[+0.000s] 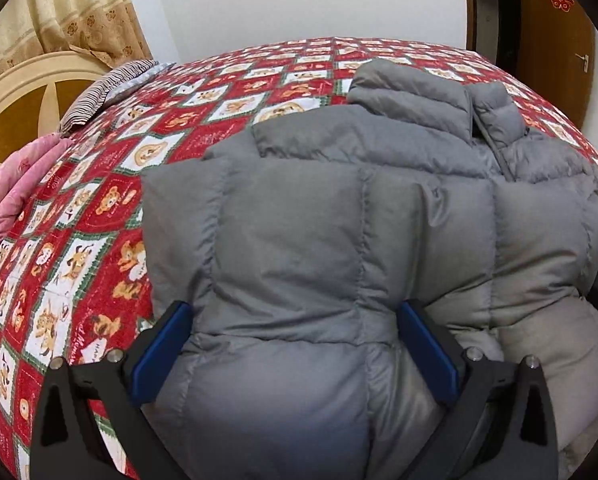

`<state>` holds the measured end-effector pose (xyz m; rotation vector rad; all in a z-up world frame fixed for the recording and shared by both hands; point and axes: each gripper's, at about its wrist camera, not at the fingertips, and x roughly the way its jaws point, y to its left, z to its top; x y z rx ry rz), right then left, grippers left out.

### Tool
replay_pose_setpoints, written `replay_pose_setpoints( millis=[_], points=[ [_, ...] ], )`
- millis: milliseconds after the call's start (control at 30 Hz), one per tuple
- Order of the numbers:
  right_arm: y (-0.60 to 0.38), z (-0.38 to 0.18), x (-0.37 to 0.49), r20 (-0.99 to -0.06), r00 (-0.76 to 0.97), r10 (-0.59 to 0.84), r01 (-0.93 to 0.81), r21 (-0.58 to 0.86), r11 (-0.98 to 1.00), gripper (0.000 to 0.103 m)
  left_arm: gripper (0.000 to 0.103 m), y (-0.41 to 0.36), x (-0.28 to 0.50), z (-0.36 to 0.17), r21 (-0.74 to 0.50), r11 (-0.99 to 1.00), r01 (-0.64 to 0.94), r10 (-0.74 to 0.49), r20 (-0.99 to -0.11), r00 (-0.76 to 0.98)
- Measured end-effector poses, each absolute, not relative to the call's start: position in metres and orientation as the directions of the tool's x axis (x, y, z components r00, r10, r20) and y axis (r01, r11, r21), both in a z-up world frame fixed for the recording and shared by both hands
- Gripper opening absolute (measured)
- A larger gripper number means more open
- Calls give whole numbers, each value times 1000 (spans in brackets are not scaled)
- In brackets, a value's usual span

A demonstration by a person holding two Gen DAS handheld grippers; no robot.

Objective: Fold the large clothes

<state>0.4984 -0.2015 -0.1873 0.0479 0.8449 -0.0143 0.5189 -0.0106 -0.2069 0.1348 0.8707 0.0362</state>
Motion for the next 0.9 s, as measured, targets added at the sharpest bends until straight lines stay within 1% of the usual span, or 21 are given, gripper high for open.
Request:
replay_pose_setpoints(
  millis=[167,533,900],
  points=[
    [-197,-190,499,-752,659,-21,35,3,999,83,103,-13,519,-208,148,989,22,100,-759,643],
    [-191,-193,501,-752,656,-66,41,-52,998,84,103,-12,520,-210,140,990,23,93,-761,642],
    [-189,-194,502,-752,655,-81,43,-70,997,84,103,-12,520,-211,142,990,25,92,-758,645]
  ],
)
